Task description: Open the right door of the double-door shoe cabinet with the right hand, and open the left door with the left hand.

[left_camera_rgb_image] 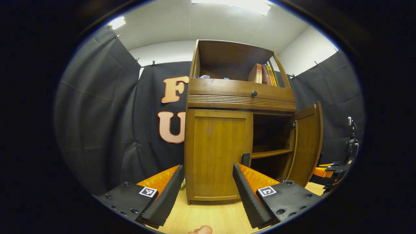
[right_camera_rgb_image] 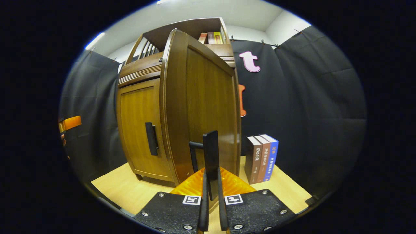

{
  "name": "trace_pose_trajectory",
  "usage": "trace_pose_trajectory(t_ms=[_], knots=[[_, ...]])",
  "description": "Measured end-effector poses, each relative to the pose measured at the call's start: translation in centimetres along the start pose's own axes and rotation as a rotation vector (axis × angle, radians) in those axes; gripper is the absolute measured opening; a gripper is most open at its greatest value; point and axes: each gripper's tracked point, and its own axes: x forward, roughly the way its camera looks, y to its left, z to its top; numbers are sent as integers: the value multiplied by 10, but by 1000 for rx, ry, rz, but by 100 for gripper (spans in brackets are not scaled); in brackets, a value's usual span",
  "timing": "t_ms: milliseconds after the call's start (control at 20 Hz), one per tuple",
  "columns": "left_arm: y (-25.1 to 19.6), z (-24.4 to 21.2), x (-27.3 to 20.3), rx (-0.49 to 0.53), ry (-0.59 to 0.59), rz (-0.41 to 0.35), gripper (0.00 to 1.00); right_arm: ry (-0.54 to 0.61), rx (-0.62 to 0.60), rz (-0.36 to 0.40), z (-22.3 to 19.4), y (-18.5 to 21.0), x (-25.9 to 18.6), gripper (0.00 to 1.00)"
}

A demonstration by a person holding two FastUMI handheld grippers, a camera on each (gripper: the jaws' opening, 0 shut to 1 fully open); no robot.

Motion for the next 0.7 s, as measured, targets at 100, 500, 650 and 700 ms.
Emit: trace_pose_trajectory(t_ms=[100,500,650,700], knots=[[-7,-2,1,-6,5,-13,96,-3,-15,-37,1,-17,-5,10],[-30,-10,2,-2,35,-56,95,-21,7,-106,3,-67,-11,3],[-38,-10,5,2,37,-66,95,-26,14,-125,4,-86,-13,2],[-43,-11,5,3,40,-71,95,-27,23,-114,4,-87,-13,2]])
